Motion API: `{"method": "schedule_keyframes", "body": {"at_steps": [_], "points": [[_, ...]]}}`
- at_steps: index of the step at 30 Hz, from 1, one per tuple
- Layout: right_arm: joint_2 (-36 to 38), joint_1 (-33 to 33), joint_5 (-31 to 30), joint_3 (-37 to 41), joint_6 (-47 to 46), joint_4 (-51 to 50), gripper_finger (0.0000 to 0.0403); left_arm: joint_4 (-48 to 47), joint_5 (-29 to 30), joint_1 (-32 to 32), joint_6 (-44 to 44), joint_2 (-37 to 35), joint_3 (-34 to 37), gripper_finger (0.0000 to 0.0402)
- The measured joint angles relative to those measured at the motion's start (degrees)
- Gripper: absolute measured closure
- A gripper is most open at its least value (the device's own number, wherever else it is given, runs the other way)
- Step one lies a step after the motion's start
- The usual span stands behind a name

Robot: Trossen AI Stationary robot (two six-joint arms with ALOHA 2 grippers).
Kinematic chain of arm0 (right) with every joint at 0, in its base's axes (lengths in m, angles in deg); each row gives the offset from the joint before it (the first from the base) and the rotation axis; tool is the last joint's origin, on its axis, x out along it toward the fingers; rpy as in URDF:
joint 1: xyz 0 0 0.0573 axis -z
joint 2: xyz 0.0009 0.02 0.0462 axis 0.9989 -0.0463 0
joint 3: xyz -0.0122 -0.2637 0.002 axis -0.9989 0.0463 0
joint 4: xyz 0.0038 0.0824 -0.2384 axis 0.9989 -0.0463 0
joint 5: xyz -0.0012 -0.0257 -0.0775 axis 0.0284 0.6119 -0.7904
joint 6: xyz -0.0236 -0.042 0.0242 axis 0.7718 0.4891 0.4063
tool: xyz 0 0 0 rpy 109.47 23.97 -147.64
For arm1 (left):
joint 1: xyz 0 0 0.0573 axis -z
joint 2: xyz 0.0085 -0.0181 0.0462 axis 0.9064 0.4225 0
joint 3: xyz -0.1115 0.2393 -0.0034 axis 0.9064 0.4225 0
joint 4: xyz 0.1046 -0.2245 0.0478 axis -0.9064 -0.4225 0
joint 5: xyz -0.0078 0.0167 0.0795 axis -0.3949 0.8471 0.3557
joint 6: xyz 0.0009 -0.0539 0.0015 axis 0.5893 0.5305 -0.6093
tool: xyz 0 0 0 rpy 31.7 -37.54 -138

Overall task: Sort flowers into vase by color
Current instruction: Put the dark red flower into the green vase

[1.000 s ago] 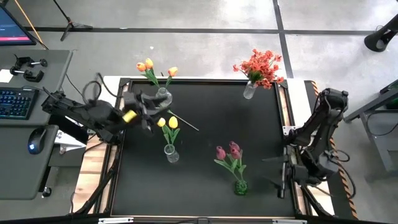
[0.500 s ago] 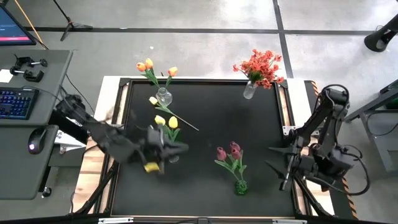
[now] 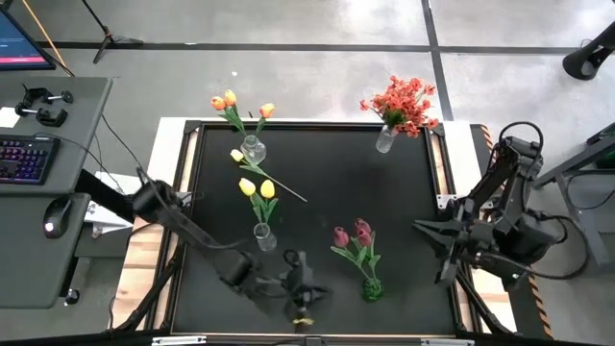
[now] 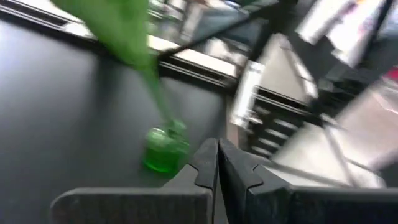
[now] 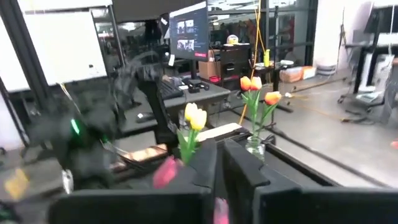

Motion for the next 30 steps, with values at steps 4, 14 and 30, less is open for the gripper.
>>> {"method": "schedule_keyframes", "body": {"at_steps": [4, 14, 30], "points": [[-0.88, 0.42, -0.06, -2.43, -2.72, -0.69, 0.0385, 5.43, 9.98, -1.48, 0.82, 4.91, 0.0, 0.0402], [-2.93, 2.99, -0.09, -3.09, -6.89, -1.89, 0.04, 21.42, 16.14, -3.4, -3.77, 9.27, -0.02, 0.0401], [-3.06, 3.02, -0.09, -3.02, -6.48, -1.95, 0.0402, 26.23, 6.99, -8.32, -9.45, 8.99, -0.02, 0.0401]]}}
